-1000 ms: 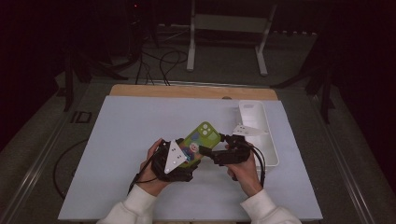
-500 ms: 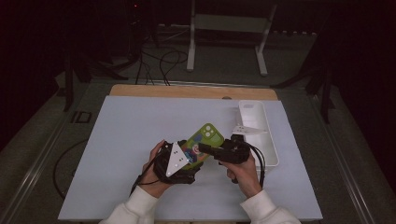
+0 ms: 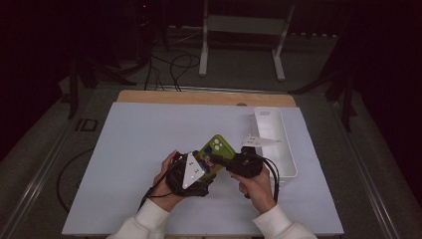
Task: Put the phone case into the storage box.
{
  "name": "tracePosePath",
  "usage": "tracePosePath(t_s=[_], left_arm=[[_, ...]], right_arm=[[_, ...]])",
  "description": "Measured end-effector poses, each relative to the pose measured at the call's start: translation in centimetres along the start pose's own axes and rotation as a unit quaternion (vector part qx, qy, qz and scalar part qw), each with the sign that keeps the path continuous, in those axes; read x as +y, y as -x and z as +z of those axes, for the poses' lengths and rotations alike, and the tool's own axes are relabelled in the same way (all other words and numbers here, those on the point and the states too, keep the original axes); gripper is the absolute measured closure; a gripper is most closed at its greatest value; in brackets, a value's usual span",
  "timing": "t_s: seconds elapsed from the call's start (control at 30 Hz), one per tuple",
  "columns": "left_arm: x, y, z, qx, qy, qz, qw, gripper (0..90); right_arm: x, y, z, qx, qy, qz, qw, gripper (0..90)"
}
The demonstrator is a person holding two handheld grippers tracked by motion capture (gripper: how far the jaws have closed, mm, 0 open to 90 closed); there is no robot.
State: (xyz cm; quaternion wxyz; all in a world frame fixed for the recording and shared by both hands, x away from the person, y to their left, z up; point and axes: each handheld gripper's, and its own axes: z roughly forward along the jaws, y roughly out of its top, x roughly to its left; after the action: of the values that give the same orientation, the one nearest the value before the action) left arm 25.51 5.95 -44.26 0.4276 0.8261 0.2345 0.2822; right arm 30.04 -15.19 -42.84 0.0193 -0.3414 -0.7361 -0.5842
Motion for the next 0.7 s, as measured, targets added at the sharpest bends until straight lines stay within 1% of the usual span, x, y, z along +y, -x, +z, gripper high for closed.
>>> tracePosePath(t_s=[0.13,0.3,0.37,0.53,0.6,0.7], left_arm=[[-0.02,-0.11,-0.04,-0.002,0.0,-0.004,1.0,15.7],[0.02,-0.28,-0.17,-0.004,0.003,-0.01,0.9999,16.7],[0.04,-0.39,-0.21,-0.007,0.003,-0.014,0.9999,15.7],[0.05,-0.56,-0.26,-0.007,0.003,-0.02,0.9998,14.2],[0.06,-0.68,-0.31,-0.013,0.002,-0.023,0.9997,12.7],[0.08,-0.81,-0.33,-0.011,0.0,-0.026,0.9996,10.5]], right_arm=[[0.04,-0.33,0.1,-0.01,-0.001,-0.009,0.9999,87.4],[0.1,-0.39,0.08,-0.015,-0.001,-0.016,0.9998,87.5],[0.09,-0.38,0.06,-0.016,-0.001,-0.018,0.9997,87.5],[0.07,-0.32,0.06,-0.017,-0.002,-0.021,0.9996,87.5],[0.06,-0.31,0.05,-0.019,-0.004,-0.022,0.9996,87.5],[0.05,-0.28,0.0,-0.02,-0.004,-0.027,0.9994,87.5]])
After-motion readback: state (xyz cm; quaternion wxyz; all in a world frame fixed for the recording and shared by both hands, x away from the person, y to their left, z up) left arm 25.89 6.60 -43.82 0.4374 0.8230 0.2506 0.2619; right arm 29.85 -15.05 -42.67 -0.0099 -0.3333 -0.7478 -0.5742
